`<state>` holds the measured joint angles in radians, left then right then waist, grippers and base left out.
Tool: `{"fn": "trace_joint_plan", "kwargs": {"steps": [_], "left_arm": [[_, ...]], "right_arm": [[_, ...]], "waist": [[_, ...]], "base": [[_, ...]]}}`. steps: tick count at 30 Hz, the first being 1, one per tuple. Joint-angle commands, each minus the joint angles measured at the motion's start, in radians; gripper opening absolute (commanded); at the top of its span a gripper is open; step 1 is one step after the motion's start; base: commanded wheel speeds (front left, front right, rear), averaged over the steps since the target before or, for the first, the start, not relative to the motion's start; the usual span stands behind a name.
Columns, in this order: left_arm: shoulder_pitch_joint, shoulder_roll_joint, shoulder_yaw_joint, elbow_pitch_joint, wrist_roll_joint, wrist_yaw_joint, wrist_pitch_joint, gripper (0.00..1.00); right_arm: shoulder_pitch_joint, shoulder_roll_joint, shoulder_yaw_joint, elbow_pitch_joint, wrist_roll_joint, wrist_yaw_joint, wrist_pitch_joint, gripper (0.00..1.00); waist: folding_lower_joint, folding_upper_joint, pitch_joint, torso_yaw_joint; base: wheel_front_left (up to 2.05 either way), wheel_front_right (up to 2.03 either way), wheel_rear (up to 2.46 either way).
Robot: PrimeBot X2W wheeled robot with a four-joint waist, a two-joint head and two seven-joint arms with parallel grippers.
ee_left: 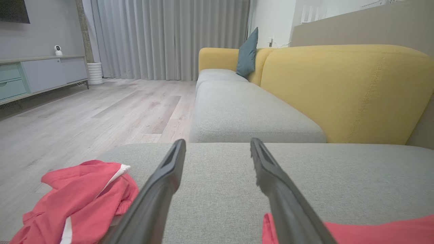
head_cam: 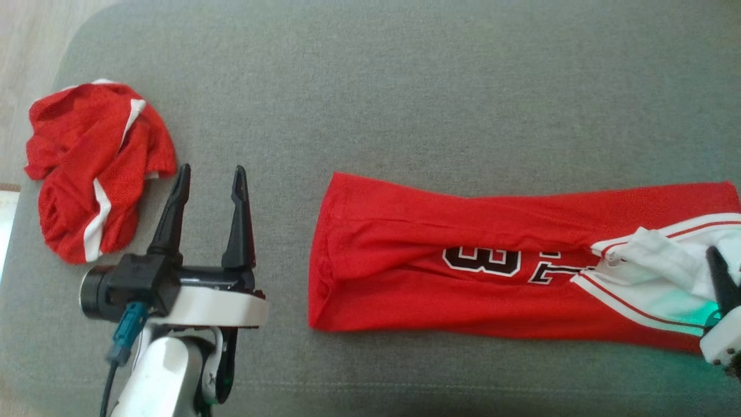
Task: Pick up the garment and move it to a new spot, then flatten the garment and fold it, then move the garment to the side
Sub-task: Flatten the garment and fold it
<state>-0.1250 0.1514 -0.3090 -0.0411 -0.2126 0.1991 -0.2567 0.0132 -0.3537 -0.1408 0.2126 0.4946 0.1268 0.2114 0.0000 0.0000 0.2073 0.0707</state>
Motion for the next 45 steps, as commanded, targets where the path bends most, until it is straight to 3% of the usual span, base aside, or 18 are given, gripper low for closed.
{"fn": "trace_joint_plan", "kwargs": {"steps": [1,4,9,15,19,21,27,34,35,36,37,45], "left_arm": [[-0.012,0.006,0.044,-0.026,0.008,-0.010,-0.005,1.00],[-0.001,0.003,0.053,-0.017,0.011,-0.018,-0.005,1.00],[0.024,-0.002,0.059,-0.007,0.017,-0.025,-0.005,1.00],[0.037,-0.003,0.062,0.003,0.018,-0.037,-0.005,1.00],[0.033,-0.008,0.056,0.006,0.020,-0.045,-0.005,1.00],[0.025,-0.016,0.045,0.009,0.023,-0.049,-0.005,1.00],[-0.001,-0.030,0.026,0.025,0.027,-0.059,-0.005,1.00],[-0.012,-0.039,0.024,0.029,0.030,-0.058,-0.005,1.00],[-0.013,-0.040,0.025,0.032,0.029,-0.058,-0.005,1.00],[-0.014,-0.040,0.027,0.033,0.029,-0.059,-0.005,1.00],[-0.014,-0.040,0.028,0.036,0.029,-0.059,-0.005,1.00],[-0.012,-0.042,0.036,0.049,0.034,-0.050,-0.005,1.00]], "right_arm": [[-0.002,-0.038,0.001,-0.034,-0.007,0.004,-0.007,0.00],[-0.013,-0.031,0.023,-0.089,-0.019,0.004,0.009,0.00],[-0.032,0.035,0.116,-0.277,-0.050,0.004,0.096,0.00],[-0.073,0.197,0.305,-0.393,-0.039,0.004,0.169,0.00],[-0.117,0.283,0.442,-0.342,0.005,0.004,0.131,0.00],[-0.158,0.301,0.532,-0.255,0.047,0.004,0.074,0.00],[-0.245,0.303,0.660,-0.054,0.165,0.004,-0.071,0.00],[-0.339,0.303,0.736,0.110,0.224,0.004,-0.169,0.00],[-0.354,0.303,0.747,0.130,0.230,0.004,-0.181,0.18],[-0.367,0.303,0.758,0.147,0.237,0.004,-0.193,0.67],[-0.381,0.303,0.771,0.157,0.240,0.004,-0.208,1.00],[-0.438,0.303,0.794,0.080,0.176,0.004,-0.355,1.00]], "waist": [[0.0000,0.0000,-0.014,-0.008],[0.0000,0.0000,-0.037,-0.017],[0.0000,0.0000,-0.080,-0.030],[0.0000,0.0000,-0.106,-0.026],[0.0000,0.0000,-0.098,-0.006],[0.0000,0.0000,-0.082,0.022],[0.0000,0.0000,-0.050,0.083],[0.0000,0.0000,-0.024,0.110],[0.0000,0.0000,-0.021,0.111],[0.0000,0.0000,-0.019,0.111],[0.0000,0.0000,-0.017,0.110],[0.0000,0.0000,-0.027,0.085]], "base": [[0.00,0.00,0.00],[0.00,0.00,0.00],[0.00,0.00,0.00],[0.00,0.00,0.00],[0.00,0.00,0.00],[0.00,0.00,0.00],[0.00,0.00,0.00],[0.00,0.00,0.00],[0.00,0.00,0.00],[0.00,0.00,0.00],[0.00,0.00,0.00],[0.00,0.00,0.00]]}}
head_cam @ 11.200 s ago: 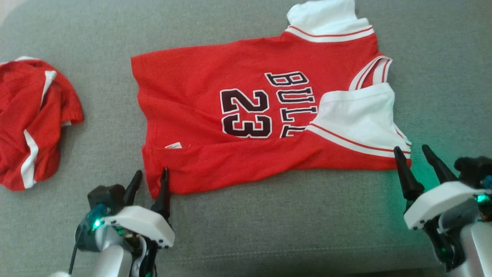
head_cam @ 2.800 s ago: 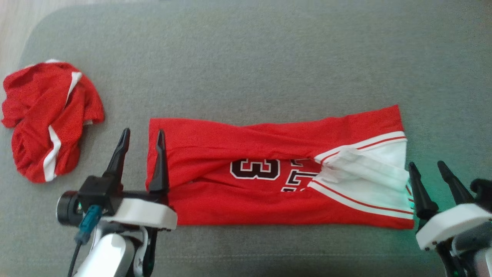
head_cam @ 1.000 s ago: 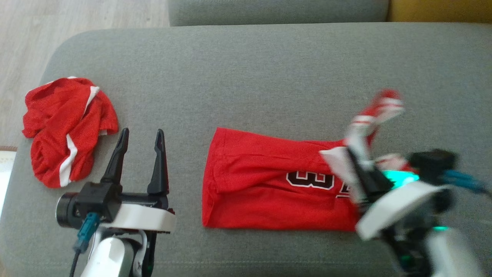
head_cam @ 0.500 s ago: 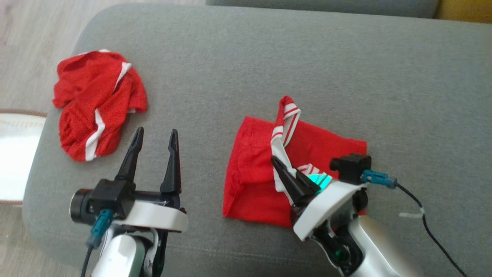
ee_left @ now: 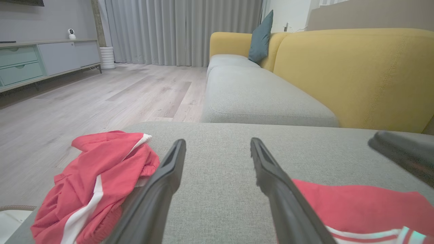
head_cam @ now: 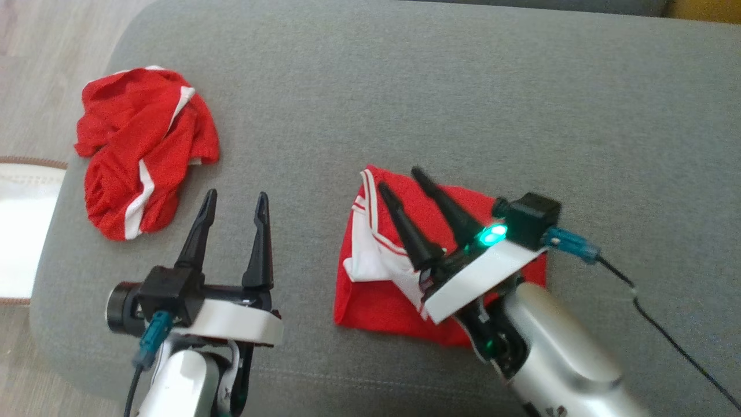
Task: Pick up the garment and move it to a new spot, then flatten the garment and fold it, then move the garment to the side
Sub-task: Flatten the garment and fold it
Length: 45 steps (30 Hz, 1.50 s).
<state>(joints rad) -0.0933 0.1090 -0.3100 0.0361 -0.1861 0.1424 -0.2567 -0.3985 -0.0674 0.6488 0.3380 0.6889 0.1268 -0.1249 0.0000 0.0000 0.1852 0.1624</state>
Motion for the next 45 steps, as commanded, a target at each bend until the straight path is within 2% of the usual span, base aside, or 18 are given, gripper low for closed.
{"fn": "trace_joint_plan", "kwargs": {"steps": [1,4,10,15,19,30,38,45], "left_arm": [[-0.043,0.001,0.040,-0.028,0.008,0.008,-0.005,1.00],[-0.038,0.005,0.048,-0.028,0.007,0.012,-0.005,1.00],[-0.021,0.011,0.057,-0.027,0.007,0.019,-0.005,1.00],[-0.013,0.020,0.068,-0.021,0.004,0.021,-0.005,1.00],[0.000,0.035,0.081,-0.014,0.004,0.023,-0.005,1.00],[0.104,0.091,0.121,0.006,-0.032,0.005,-0.001,1.00],[0.147,0.116,0.121,-0.002,-0.054,-0.014,0.021,1.00],[0.164,0.128,0.115,-0.006,-0.055,-0.009,0.040,1.00]], "right_arm": [[-0.026,0.017,-0.013,-0.066,-0.041,0.004,-0.029,1.00],[-0.012,0.010,-0.097,-0.135,-0.122,0.004,-0.045,1.00],[0.089,-0.064,-0.322,-0.265,-0.273,0.004,0.012,1.00],[0.224,-0.110,-0.499,-0.348,-0.348,0.004,0.078,1.00],[0.329,-0.118,-0.597,-0.404,-0.380,0.004,0.121,1.00],[0.510,-0.074,-0.642,-0.501,-0.407,0.004,0.196,1.00],[0.570,-0.049,-0.649,-0.540,-0.418,0.004,0.218,1.00],[0.597,-0.038,-0.649,-0.561,-0.426,0.004,0.233,1.00]], "waist": [[0.0000,0.0000,-0.007,-0.013],[0.0000,0.0000,-0.018,-0.033],[0.0000,0.0000,-0.036,-0.078],[0.0000,0.0000,-0.058,-0.113],[0.0000,0.0000,-0.083,-0.137],[0.0000,0.0000,-0.182,-0.164],[0.0000,0.0000,-0.219,-0.168],[0.0000,0.0000,-0.234,-0.173]], "base": [[0.00,0.00,0.00],[0.00,0.00,0.00],[0.00,0.00,0.00],[0.00,0.00,0.00],[0.00,0.00,0.00],[0.00,0.00,0.00],[0.00,0.00,0.00],[0.00,0.00,0.00]]}}
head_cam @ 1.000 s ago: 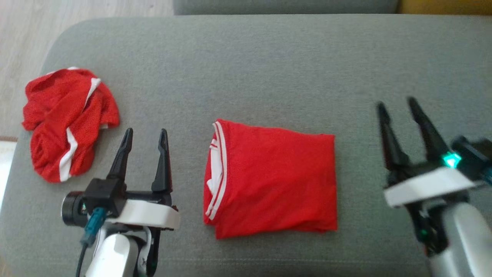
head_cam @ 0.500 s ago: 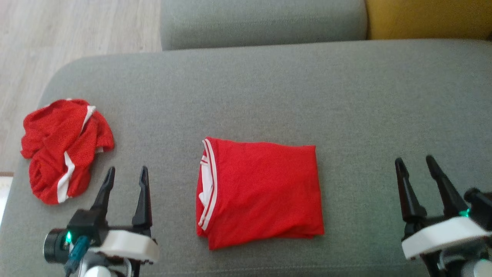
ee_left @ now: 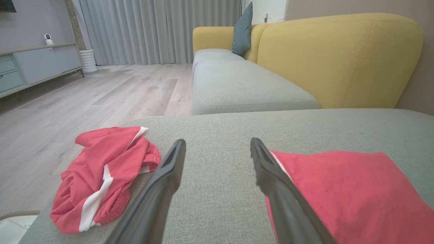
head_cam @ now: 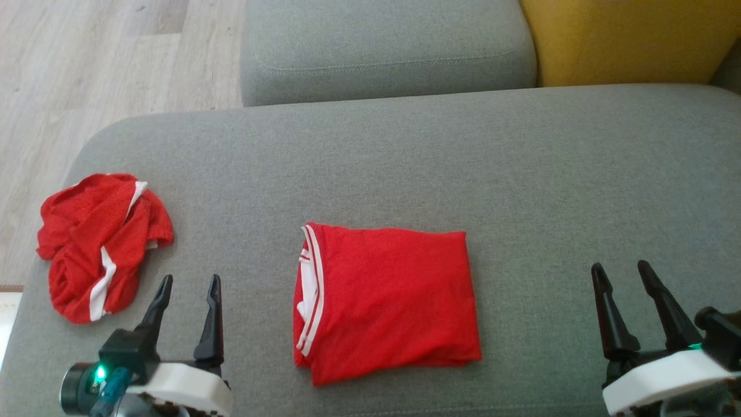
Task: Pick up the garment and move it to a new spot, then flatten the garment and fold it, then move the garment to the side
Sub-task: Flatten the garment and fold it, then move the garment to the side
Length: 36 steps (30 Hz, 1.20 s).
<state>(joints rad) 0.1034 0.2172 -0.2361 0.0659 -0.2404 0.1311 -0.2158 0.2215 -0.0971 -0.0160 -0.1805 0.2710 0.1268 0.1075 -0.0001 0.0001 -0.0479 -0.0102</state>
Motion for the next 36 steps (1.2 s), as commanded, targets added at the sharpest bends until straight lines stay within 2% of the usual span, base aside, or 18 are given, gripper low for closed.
{"fn": "trace_joint_plan", "kwargs": {"steps": [1,18,23,29,36], "left_arm": [[-0.032,0.023,0.039,-0.035,0.003,0.005,0.003,1.00],[-0.044,0.033,0.030,-0.044,0.011,0.021,-0.003,1.00],[-0.068,0.033,0.027,-0.045,0.013,0.020,-0.012,1.00],[-0.142,0.017,0.005,-0.059,0.026,0.011,-0.024,1.00],[-0.251,-0.033,-0.031,-0.042,0.045,-0.011,-0.043,1.00]], "right_arm": [[-0.022,-0.007,0.016,-0.044,-0.008,0.004,0.001,1.00],[-0.031,-0.003,0.020,-0.048,-0.008,0.004,0.012,1.00],[-0.036,-0.011,0.010,-0.026,-0.008,0.004,0.023,1.00],[-0.086,-0.046,0.022,0.067,0.009,0.004,0.029,1.00],[-0.191,-0.077,0.099,0.281,0.065,0.004,0.019,1.00]], "waist": [[0.0001,-0.0001,-0.002,-0.001],[0.0001,-0.0001,0.008,0.007],[0.0001,-0.0001,0.028,0.033],[0.0001,-0.0001,0.103,0.103],[0.0001,-0.0001,0.188,0.204]], "base": [[0.00,0.00,0.00],[0.00,0.00,0.00],[0.00,0.00,0.00],[0.00,0.00,0.00],[0.00,0.00,0.00]]}}
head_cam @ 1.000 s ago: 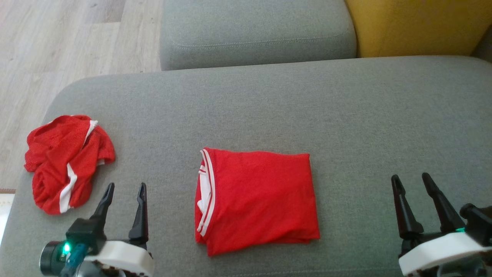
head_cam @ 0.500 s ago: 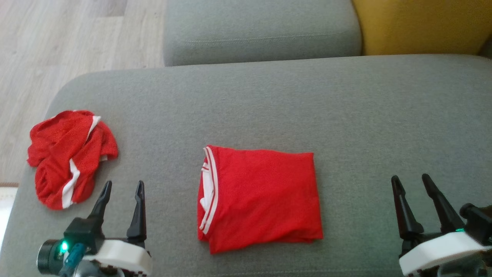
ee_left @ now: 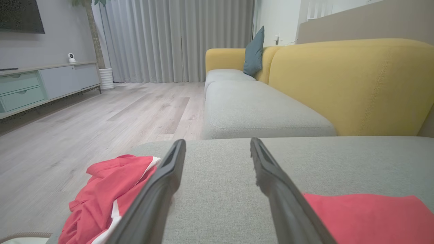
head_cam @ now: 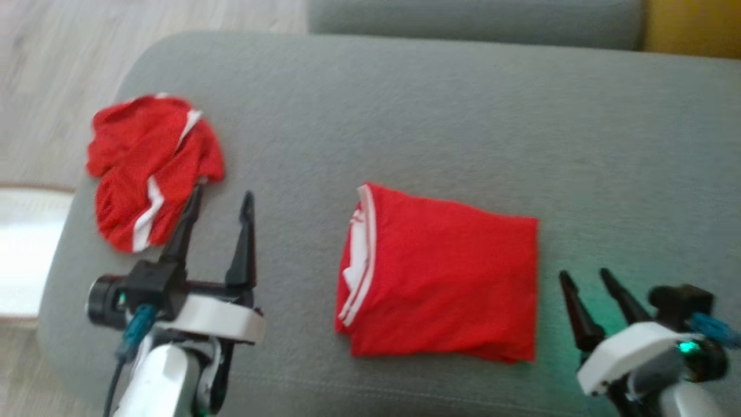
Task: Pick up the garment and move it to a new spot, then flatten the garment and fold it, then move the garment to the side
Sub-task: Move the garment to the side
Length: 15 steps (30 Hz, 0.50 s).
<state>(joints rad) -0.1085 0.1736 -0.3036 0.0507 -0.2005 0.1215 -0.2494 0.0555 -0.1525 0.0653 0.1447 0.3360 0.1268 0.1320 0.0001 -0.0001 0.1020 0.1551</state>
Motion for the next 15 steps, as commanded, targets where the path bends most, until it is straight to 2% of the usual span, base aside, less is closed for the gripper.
{"fn": "trace_joint_plan", "kwargs": {"steps": [1,9,10,11,12,15], "left_arm": [[-0.050,0.004,0.032,-0.024,0.009,-0.004,-0.010,1.00],[-0.087,-0.031,0.032,-0.038,0.037,-0.026,-0.012,1.00],[-0.085,-0.033,0.035,-0.040,0.041,-0.028,-0.012,1.00],[-0.084,-0.034,0.039,-0.042,0.044,-0.030,-0.012,1.00],[-0.081,-0.035,0.043,-0.044,0.047,-0.032,-0.012,1.00],[-0.073,-0.034,0.055,-0.049,0.058,-0.034,-0.012,1.00]], "right_arm": [[-0.041,-0.021,0.031,-0.011,0.009,0.004,-0.007,1.00],[-0.113,-0.016,0.139,0.174,0.066,0.004,0.009,1.00],[-0.115,-0.014,0.146,0.186,0.073,0.004,0.015,0.73],[-0.118,-0.014,0.151,0.192,0.076,0.004,0.014,0.14],[-0.120,-0.014,0.156,0.194,0.080,0.004,0.011,0.00],[-0.121,-0.018,0.170,0.182,0.083,0.004,0.000,0.00]], "waist": [[-0.0001,0.0001,0.046,0.050],[-0.0001,0.0001,0.072,0.104],[-0.0001,0.0001,0.072,0.105],[-0.0001,0.0001,0.072,0.105],[-0.0001,0.0001,0.071,0.103],[-0.0001,0.0001,0.068,0.083]], "base": [[0.00,0.00,0.00],[0.00,0.00,0.00],[0.00,0.00,0.00],[0.00,0.00,0.00],[0.00,0.00,0.00],[0.00,0.00,0.00]]}}
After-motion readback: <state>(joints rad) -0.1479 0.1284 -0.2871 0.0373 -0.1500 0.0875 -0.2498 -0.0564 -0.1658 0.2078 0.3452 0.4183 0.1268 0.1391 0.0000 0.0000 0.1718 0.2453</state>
